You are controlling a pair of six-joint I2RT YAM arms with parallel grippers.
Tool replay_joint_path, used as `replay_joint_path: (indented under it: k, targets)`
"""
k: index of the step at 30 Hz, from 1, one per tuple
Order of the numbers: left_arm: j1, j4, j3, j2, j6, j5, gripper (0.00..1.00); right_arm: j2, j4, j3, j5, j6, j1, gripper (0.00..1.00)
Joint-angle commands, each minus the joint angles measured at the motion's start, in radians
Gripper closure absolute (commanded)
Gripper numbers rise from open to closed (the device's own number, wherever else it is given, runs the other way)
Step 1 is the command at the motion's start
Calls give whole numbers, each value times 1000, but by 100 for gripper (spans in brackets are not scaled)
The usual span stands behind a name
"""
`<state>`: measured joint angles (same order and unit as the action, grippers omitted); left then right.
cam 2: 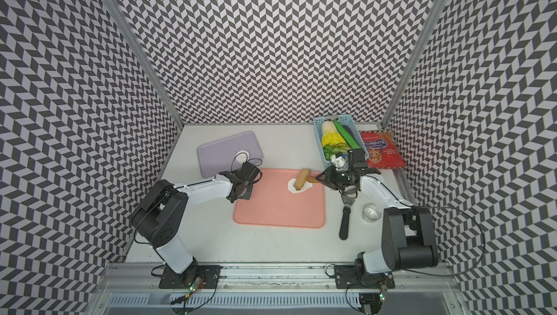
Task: Roll out the dumpling wrappers from the dough
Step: Flatten out the dough on the work surface.
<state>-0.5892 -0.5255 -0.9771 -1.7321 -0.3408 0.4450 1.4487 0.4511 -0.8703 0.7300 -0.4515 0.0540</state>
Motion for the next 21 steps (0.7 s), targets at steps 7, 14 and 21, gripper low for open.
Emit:
replay_joint_path:
  k: [7,14,21]
  targets:
    - [3,-19,30,5,39,42,100,105,-71,113,-95,-7,-2,100]
    - [0,-14,34,5,37,39,100,168,-117,152,-190,-11,25,100]
    - [0,-16,39,5,33,38,100,147,-193,244,-209,-76,30,100]
